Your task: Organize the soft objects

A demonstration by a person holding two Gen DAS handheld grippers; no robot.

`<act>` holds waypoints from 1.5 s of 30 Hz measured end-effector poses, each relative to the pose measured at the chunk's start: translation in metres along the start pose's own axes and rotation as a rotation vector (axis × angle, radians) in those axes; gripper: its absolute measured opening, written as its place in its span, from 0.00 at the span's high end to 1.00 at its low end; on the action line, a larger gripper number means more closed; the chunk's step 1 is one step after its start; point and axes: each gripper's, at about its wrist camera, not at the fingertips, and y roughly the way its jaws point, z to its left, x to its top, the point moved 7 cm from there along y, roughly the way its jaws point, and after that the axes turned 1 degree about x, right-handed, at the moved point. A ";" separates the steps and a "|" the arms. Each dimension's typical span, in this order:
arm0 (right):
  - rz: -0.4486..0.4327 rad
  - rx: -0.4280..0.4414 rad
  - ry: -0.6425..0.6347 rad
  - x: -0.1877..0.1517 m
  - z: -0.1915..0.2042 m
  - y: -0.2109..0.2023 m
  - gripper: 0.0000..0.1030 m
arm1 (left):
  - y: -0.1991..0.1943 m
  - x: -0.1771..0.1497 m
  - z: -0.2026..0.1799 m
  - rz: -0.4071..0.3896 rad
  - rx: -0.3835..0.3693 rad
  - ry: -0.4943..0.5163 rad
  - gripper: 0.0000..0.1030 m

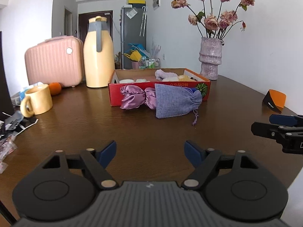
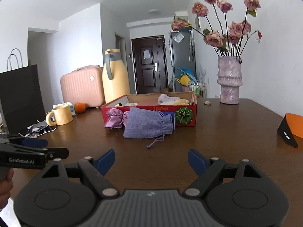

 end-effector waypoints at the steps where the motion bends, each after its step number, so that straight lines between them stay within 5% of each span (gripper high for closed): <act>1: 0.005 0.000 0.004 0.001 -0.002 0.004 0.23 | 0.007 0.003 0.001 0.004 -0.009 -0.006 0.26; 7: 0.039 -0.014 0.029 0.014 -0.018 0.044 0.26 | 0.068 0.033 0.003 0.048 -0.043 -0.044 0.42; 20: 0.146 0.058 0.107 0.053 -0.058 0.199 0.37 | 0.191 0.077 -0.018 0.120 -0.143 -0.154 0.49; 23: 0.158 0.086 0.166 0.055 -0.066 0.223 0.43 | 0.200 0.073 -0.021 0.136 -0.162 -0.153 0.70; 24: 0.158 0.091 0.173 0.055 -0.068 0.229 0.48 | 0.201 0.072 -0.021 0.140 -0.174 -0.150 0.87; 29: 0.160 0.110 0.210 0.047 -0.073 0.237 0.81 | 0.201 0.070 -0.024 0.142 -0.177 -0.128 0.94; 39: 0.139 0.096 0.157 0.051 -0.064 0.215 0.88 | 0.134 0.079 -0.032 0.103 -0.248 -0.079 0.97; 45: 0.194 0.193 0.249 0.033 -0.040 0.144 0.88 | 0.067 0.034 -0.026 0.237 -0.277 -0.104 0.97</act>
